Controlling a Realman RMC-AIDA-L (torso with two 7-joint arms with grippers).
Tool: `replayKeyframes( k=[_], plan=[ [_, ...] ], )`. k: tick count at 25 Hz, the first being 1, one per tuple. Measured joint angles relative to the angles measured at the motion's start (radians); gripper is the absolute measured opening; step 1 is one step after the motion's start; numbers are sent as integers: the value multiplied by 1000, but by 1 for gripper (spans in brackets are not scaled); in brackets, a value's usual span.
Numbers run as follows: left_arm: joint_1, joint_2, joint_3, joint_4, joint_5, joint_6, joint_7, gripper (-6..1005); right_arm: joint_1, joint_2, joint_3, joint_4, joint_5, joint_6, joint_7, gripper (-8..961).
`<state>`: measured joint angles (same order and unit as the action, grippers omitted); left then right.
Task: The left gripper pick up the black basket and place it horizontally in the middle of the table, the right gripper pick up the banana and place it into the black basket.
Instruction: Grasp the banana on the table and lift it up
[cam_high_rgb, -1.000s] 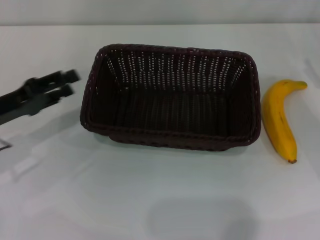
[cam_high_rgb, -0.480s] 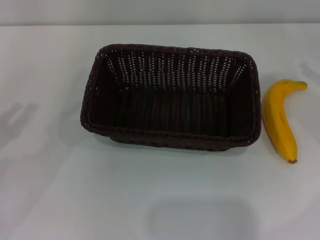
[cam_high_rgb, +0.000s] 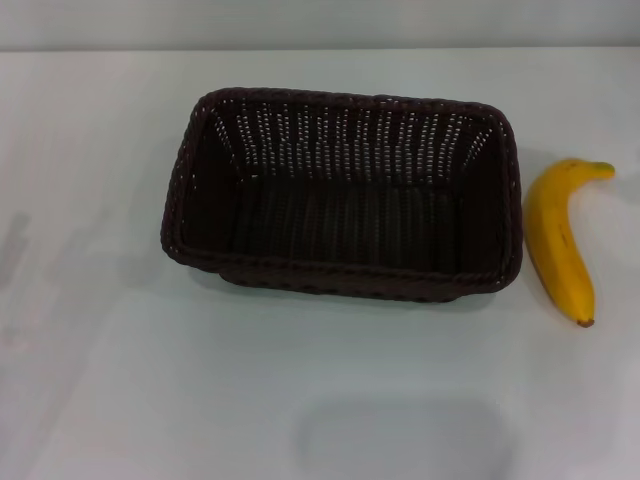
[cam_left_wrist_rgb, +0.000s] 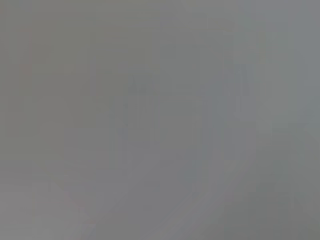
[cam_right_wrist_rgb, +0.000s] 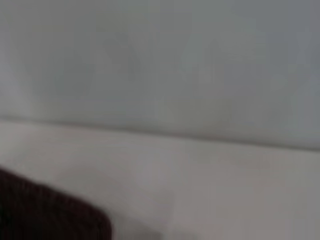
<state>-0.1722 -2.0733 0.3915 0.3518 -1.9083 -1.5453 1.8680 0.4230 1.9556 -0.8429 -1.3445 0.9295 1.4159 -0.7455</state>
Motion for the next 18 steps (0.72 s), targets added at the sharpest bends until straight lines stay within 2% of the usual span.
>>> replayKeyframes(
  k=[1,3,4,10,12,17,18],
  plan=[
    [-2,0,0,-15,-14,7,26,656,7,23,-1,-50,-52,39,28,862],
    [-6,0,-1,-37,-44,32,63,667,20,48,-15,-104,-125,93,68,862],
    [-8,-1,-1,-43,-52,41,73,672,24,54,-37,-118,-151,112,90,862],
    [-11,0,-2,-69,-68,52,112,706,55,53,-205,-93,-183,62,182,861],
    [-10,-1,-2,-70,-70,51,116,757,86,55,-281,-54,-234,23,215,861],
    [-11,-2,0,-83,-76,48,128,884,120,56,-335,-8,-296,-7,257,861],
    [-11,-2,0,-84,-77,48,127,884,127,56,-342,4,-305,-10,263,861]
  ],
)
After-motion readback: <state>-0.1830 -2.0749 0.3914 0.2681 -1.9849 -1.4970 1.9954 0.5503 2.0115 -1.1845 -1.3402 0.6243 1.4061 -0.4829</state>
